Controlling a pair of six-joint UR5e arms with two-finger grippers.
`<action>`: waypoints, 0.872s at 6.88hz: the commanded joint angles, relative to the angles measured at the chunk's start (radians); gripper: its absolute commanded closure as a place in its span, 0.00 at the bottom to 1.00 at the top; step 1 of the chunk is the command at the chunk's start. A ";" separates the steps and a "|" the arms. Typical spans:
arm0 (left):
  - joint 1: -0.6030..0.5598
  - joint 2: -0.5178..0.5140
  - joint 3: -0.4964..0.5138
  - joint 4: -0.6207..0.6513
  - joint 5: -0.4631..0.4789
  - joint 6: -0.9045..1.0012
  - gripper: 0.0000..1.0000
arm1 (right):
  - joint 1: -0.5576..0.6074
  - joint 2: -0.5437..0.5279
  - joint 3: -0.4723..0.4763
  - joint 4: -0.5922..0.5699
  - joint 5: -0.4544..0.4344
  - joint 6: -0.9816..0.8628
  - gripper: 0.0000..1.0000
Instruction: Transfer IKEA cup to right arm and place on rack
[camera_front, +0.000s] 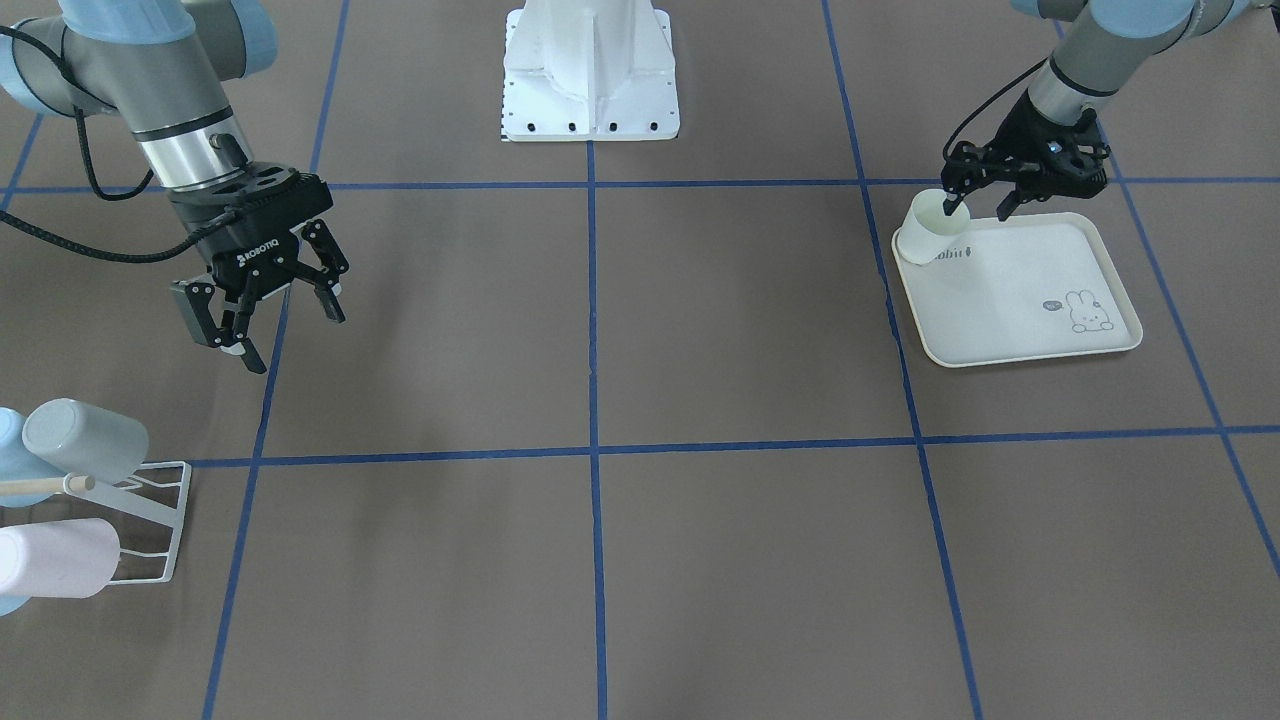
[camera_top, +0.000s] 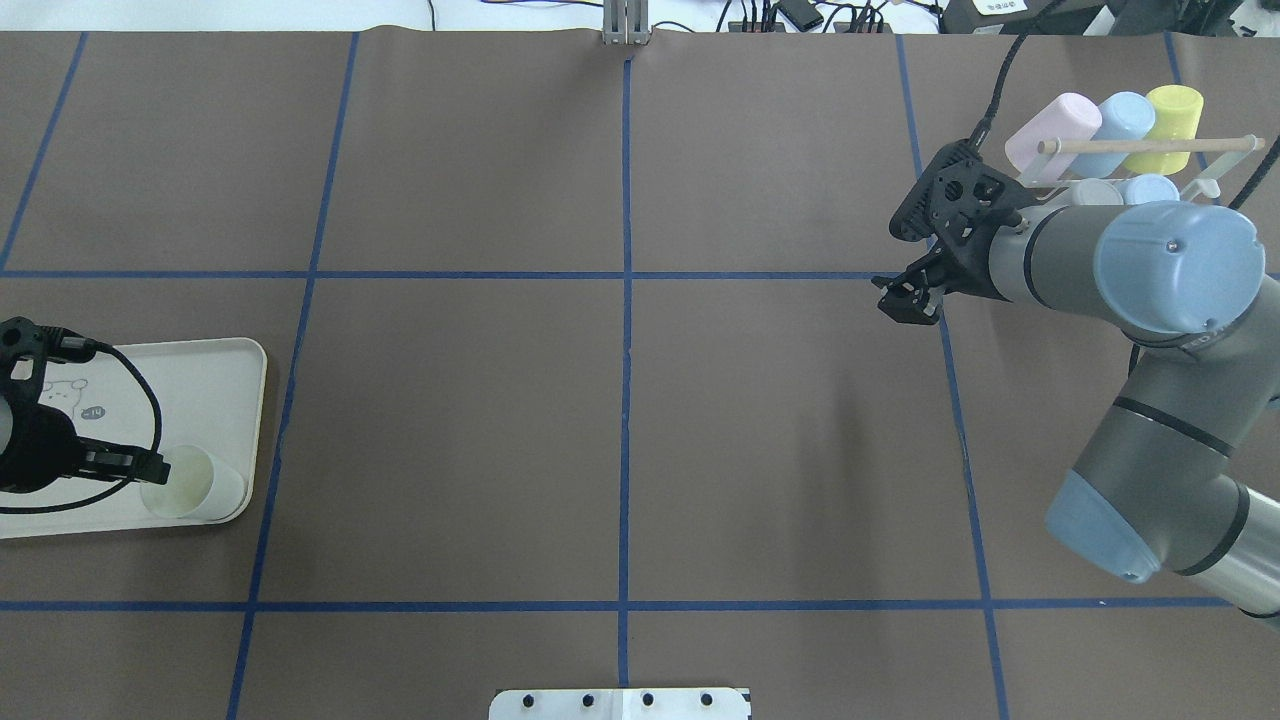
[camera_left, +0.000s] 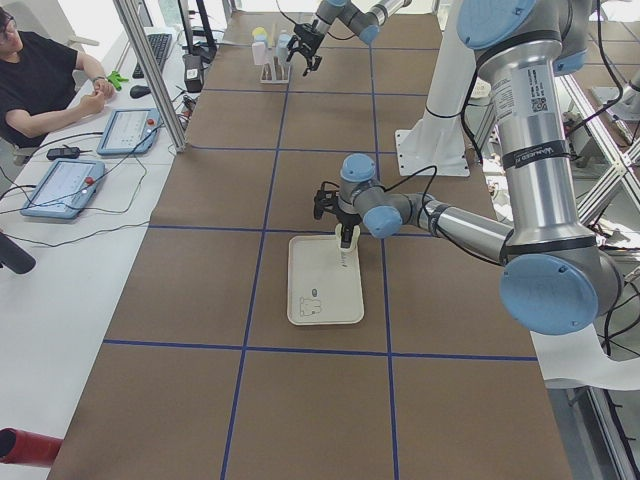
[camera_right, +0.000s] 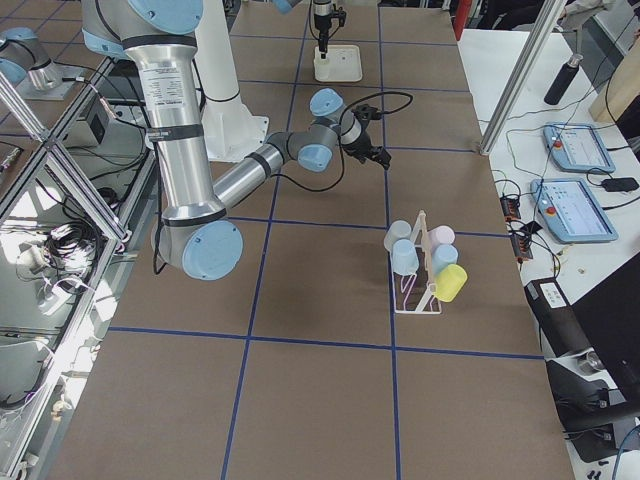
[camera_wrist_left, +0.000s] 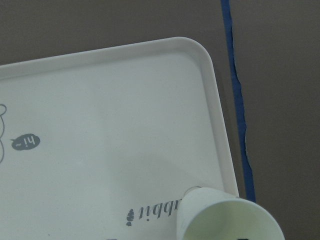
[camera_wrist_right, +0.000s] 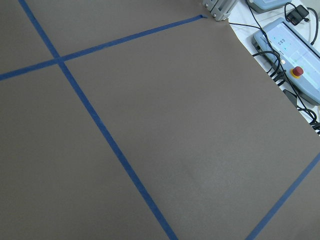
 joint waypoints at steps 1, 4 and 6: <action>0.001 -0.004 0.009 -0.002 -0.002 -0.001 0.64 | 0.000 -0.001 0.000 0.000 0.000 0.000 0.01; 0.001 -0.015 0.027 -0.004 -0.002 -0.001 0.75 | 0.000 -0.002 0.000 0.000 0.000 0.000 0.01; 0.001 -0.015 0.027 -0.004 -0.002 -0.001 0.92 | 0.000 -0.002 0.000 0.000 0.000 0.000 0.01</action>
